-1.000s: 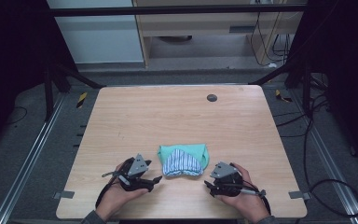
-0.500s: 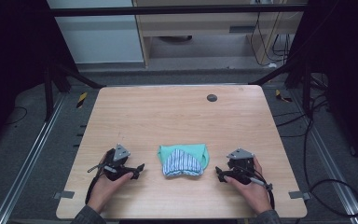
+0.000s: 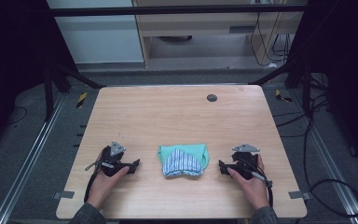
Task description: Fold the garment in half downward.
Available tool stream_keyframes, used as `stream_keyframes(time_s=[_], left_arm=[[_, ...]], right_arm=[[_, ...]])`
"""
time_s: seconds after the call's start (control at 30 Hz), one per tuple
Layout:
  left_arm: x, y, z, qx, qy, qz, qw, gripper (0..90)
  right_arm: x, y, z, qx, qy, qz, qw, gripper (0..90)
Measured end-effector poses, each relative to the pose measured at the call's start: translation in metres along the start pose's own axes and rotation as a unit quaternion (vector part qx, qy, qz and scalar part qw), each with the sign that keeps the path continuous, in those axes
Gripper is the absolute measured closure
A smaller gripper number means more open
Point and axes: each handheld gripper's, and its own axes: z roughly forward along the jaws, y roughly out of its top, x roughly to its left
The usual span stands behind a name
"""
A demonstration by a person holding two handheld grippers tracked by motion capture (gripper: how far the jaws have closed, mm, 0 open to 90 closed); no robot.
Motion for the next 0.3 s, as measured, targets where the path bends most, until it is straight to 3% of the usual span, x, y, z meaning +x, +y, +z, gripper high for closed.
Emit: stream_keyframes(time_s=[0.2, 0.3], left_arm=[[0.0038, 0.0008, 0.0029, 0.009, -0.011, -0.023, 0.9996, 4.1], [0.0038, 0.0009, 0.0031, 0.01, -0.009, -0.022, 0.9997, 3.4]], right_arm=[[-0.0003, 0.0007, 0.001, 0.001, -0.009, 0.008, 0.9999, 0.1], [-0.0002, 0.0007, 0.0011, 0.001, -0.011, 0.01, 0.9999, 0.2]])
